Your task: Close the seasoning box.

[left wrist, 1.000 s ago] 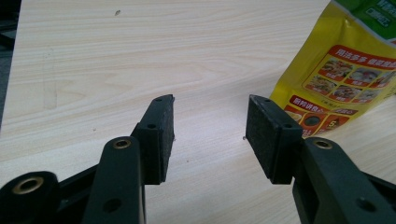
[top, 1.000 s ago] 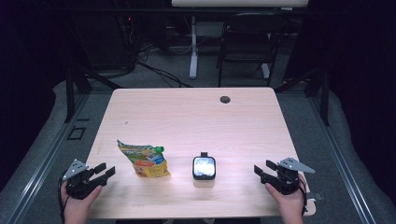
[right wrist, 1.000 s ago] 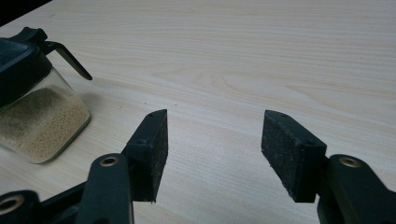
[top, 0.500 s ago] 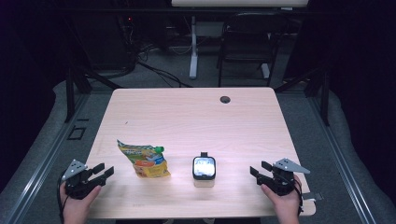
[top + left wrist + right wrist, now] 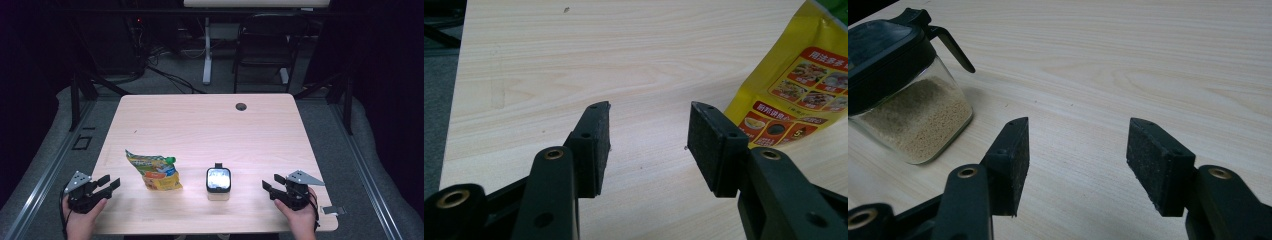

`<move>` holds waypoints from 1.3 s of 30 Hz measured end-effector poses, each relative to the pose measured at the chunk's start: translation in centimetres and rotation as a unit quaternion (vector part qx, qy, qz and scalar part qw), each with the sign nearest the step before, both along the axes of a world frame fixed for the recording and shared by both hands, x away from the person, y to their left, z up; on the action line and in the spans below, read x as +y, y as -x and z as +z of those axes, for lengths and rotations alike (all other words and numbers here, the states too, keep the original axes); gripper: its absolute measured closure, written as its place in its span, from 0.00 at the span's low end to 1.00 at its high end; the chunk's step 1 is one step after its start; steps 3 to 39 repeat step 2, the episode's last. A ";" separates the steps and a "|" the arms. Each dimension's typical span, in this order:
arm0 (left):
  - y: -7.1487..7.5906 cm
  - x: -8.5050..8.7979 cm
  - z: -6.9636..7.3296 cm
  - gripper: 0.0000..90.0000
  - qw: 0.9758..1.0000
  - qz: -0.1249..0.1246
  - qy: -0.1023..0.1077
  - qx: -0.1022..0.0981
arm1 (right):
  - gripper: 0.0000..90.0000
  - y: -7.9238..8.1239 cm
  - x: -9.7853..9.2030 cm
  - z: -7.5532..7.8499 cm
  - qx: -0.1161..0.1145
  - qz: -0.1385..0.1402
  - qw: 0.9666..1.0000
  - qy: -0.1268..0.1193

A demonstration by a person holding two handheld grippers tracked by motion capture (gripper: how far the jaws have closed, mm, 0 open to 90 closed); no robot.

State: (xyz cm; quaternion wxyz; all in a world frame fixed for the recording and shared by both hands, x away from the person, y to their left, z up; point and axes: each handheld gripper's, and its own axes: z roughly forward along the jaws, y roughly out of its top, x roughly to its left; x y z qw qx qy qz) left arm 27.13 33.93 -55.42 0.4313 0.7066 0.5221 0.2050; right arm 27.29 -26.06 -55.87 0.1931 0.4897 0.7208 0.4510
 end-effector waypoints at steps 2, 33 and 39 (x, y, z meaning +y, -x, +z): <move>0.0 0.0 0.0 0.58 1.000 0.001 0.000 0.000 | 0.47 0.0 -0.1 0.1 0.000 -0.002 1.000 0.000; 0.0 0.0 0.0 0.58 1.000 0.001 0.000 0.000 | 0.47 0.0 -0.1 0.1 0.000 -0.002 1.000 0.000; 0.0 0.0 0.0 0.58 1.000 0.001 0.000 0.000 | 0.47 0.0 -0.1 0.1 0.000 -0.002 1.000 0.000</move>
